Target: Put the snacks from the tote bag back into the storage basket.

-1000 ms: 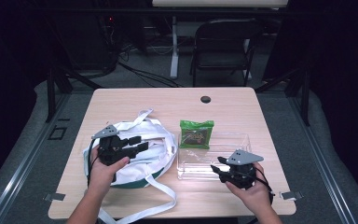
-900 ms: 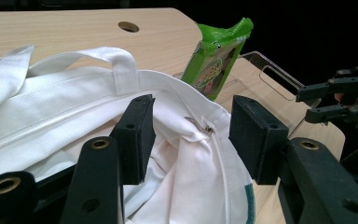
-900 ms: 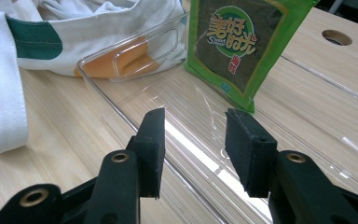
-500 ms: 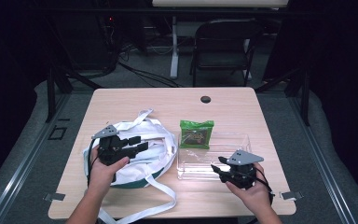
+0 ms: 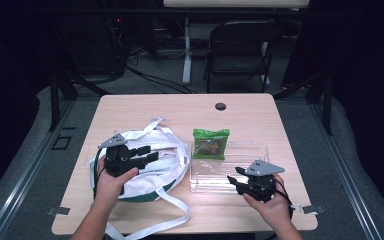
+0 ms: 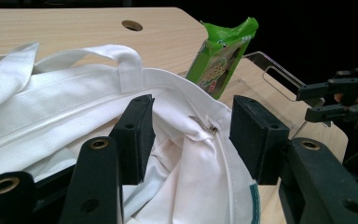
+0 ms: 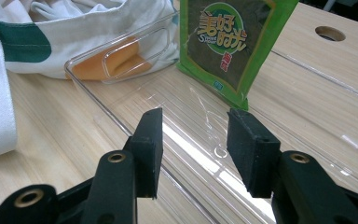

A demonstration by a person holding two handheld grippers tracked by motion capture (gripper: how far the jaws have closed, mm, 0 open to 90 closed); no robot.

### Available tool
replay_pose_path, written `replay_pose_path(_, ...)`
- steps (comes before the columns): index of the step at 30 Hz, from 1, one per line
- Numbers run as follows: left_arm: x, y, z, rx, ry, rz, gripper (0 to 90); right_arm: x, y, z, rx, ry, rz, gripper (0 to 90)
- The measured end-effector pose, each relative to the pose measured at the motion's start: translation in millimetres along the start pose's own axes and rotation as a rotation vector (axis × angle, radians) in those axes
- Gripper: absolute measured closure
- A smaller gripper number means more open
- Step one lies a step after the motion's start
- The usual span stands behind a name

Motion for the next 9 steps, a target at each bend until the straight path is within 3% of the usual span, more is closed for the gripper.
replay_pose_path(7,-1.4,-1.5,1.1,-0.002,-0.002,-0.006,48.2,2.0,-4.7,-3.5,-0.004,-0.004,0.013,54.7)
replay_pose_path(9,-2.0,-2.0,1.5,-0.004,-0.006,-0.008,47.1,2.4,-19.2,-11.3,-0.086,0.023,0.046,47.9)
Point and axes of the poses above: each handheld gripper's, and its own axes: x roughly forward along the jaws, y roughly out of its underside, z roughly to its left, the point moved 7 cm from there along x, roughly forward along the jaws, and after that the axes turned 8 degrees about -y, right-handed, at the moved point
